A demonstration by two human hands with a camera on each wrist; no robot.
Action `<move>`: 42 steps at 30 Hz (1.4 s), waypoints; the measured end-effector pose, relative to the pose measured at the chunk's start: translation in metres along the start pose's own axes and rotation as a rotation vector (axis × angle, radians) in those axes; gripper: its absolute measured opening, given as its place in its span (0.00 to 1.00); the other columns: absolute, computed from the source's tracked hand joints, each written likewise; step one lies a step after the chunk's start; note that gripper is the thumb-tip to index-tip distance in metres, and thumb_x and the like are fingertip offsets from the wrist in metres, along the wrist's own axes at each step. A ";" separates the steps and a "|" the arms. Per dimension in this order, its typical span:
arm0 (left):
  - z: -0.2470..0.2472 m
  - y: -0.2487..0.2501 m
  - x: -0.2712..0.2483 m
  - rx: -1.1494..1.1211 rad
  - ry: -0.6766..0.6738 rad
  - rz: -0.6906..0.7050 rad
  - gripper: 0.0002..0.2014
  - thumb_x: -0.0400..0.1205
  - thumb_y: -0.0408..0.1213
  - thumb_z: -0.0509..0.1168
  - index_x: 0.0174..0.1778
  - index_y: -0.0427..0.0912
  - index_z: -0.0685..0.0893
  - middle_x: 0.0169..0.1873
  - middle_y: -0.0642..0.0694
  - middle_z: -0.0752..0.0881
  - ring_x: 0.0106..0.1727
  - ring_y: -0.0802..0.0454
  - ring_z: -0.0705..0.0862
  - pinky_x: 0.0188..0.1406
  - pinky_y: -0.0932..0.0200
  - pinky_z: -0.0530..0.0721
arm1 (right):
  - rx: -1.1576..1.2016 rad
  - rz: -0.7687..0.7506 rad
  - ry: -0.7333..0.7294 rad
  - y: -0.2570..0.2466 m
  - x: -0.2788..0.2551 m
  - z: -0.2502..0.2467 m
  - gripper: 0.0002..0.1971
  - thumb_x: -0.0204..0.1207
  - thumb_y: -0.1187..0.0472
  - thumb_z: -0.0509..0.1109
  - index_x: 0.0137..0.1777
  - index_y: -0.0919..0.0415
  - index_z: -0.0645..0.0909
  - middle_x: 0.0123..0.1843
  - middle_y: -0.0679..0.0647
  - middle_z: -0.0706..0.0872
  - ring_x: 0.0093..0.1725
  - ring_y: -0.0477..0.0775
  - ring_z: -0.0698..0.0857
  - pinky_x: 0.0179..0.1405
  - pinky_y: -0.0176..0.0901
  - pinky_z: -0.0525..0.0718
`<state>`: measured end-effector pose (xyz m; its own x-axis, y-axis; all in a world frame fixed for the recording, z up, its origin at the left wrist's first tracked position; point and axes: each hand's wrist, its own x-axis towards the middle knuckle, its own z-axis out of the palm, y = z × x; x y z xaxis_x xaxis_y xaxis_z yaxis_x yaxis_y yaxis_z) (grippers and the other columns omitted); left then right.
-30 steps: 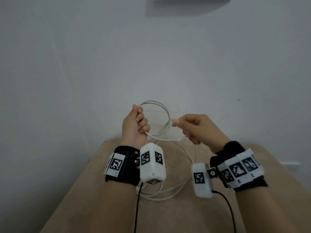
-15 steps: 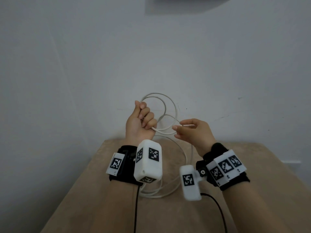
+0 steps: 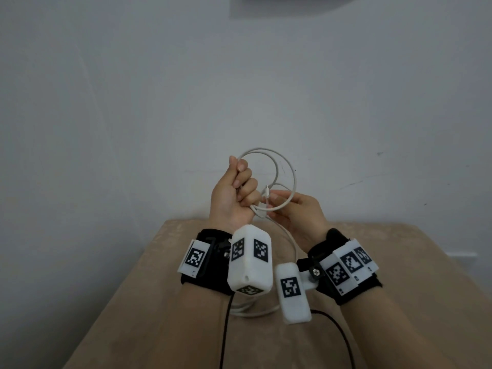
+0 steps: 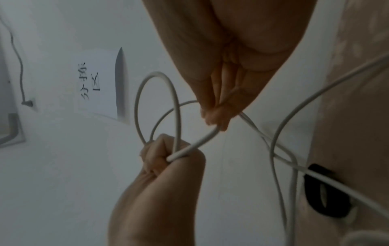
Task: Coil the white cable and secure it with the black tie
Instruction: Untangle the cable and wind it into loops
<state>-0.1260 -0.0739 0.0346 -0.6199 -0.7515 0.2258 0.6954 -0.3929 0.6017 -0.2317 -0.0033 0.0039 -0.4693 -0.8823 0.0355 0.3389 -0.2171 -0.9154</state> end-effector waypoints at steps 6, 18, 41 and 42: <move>-0.003 0.000 0.001 0.064 0.117 0.144 0.19 0.89 0.47 0.50 0.34 0.43 0.71 0.16 0.55 0.64 0.12 0.61 0.58 0.08 0.70 0.56 | 0.267 0.035 -0.213 -0.010 -0.002 0.003 0.32 0.63 0.88 0.48 0.67 0.73 0.74 0.65 0.67 0.82 0.61 0.59 0.79 0.61 0.47 0.78; -0.009 -0.005 0.003 0.094 0.226 0.168 0.19 0.89 0.48 0.51 0.34 0.44 0.71 0.15 0.55 0.64 0.12 0.61 0.58 0.07 0.69 0.57 | -0.007 -0.195 -0.114 -0.009 -0.006 0.007 0.31 0.68 0.76 0.75 0.72 0.64 0.72 0.40 0.58 0.87 0.40 0.53 0.86 0.52 0.48 0.84; -0.022 0.003 0.008 -0.037 0.326 0.097 0.20 0.90 0.47 0.49 0.32 0.45 0.70 0.11 0.54 0.64 0.09 0.60 0.58 0.06 0.69 0.55 | 0.088 -0.381 -0.026 -0.009 -0.002 -0.001 0.11 0.75 0.77 0.69 0.44 0.60 0.76 0.51 0.60 0.91 0.50 0.56 0.90 0.45 0.46 0.88; -0.022 0.003 0.008 -0.050 0.320 0.094 0.20 0.90 0.47 0.49 0.33 0.45 0.70 0.11 0.54 0.64 0.09 0.60 0.59 0.06 0.69 0.55 | 0.121 -0.357 -0.012 -0.009 -0.002 -0.001 0.11 0.76 0.76 0.68 0.44 0.60 0.75 0.49 0.60 0.91 0.48 0.57 0.91 0.42 0.45 0.88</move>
<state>-0.1210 -0.0933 0.0214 -0.4121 -0.9109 0.0223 0.7660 -0.3331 0.5498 -0.2343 0.0012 0.0120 -0.5661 -0.7467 0.3493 0.2494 -0.5590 -0.7908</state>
